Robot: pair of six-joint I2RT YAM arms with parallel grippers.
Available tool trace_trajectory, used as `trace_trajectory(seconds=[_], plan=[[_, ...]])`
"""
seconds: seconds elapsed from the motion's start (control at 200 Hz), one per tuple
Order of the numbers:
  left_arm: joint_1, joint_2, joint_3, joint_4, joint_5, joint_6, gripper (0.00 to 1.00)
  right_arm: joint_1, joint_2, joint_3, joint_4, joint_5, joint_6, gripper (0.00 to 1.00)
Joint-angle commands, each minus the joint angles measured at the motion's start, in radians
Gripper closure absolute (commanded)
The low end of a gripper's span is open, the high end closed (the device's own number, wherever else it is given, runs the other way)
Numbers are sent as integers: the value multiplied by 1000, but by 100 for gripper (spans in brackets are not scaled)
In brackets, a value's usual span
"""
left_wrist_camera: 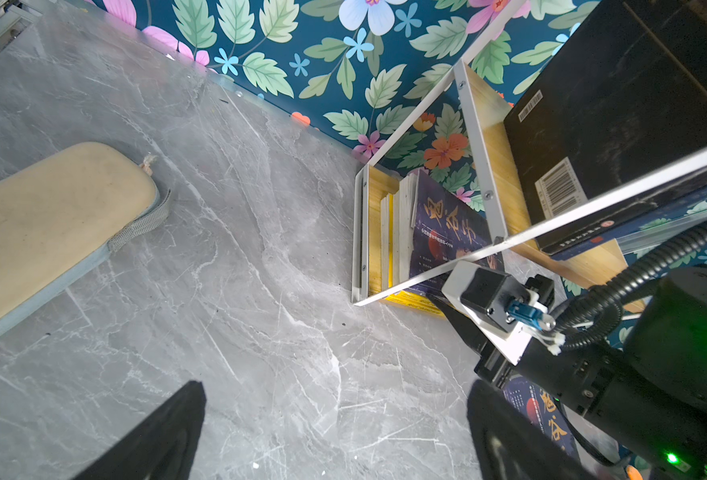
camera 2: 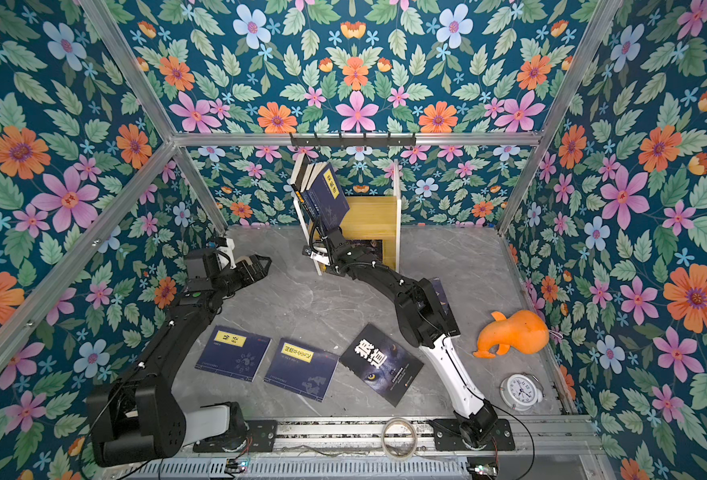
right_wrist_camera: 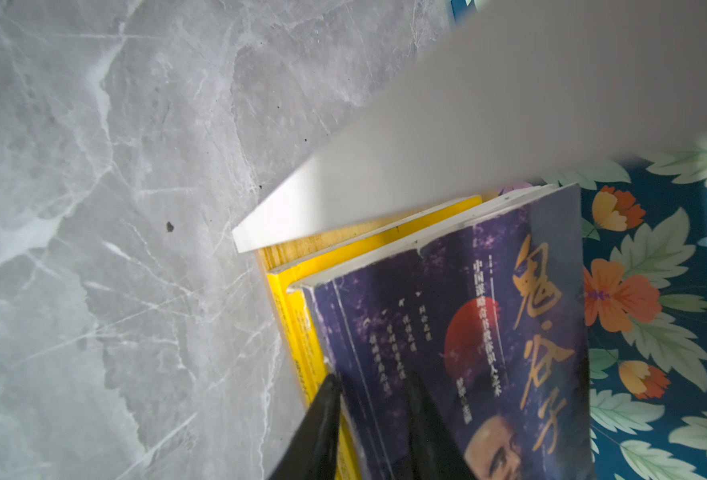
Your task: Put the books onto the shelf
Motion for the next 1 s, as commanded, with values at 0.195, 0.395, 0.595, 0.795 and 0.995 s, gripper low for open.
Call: trace_trajectory(seconds=[0.195, 0.395, 0.595, 0.795, 0.995], plan=[[1, -2, 2, 7, -6, 30, 0, 34, -195, -249, 85, -29, 106, 63], [5, 2, 11, 9, 47, 84, 0, 80, -404, -528, 96, -111, 305, 55], [4, -8, 58, -41, 165, 210, 0, 134, -624, -798, 189, -158, 451, 47], [5, -34, 160, -199, 170, 377, 0, 300, -745, -955, 178, -39, 433, 29], [2, -67, 177, -275, 139, 438, 0, 493, -765, -1016, 218, 14, 505, 14]])
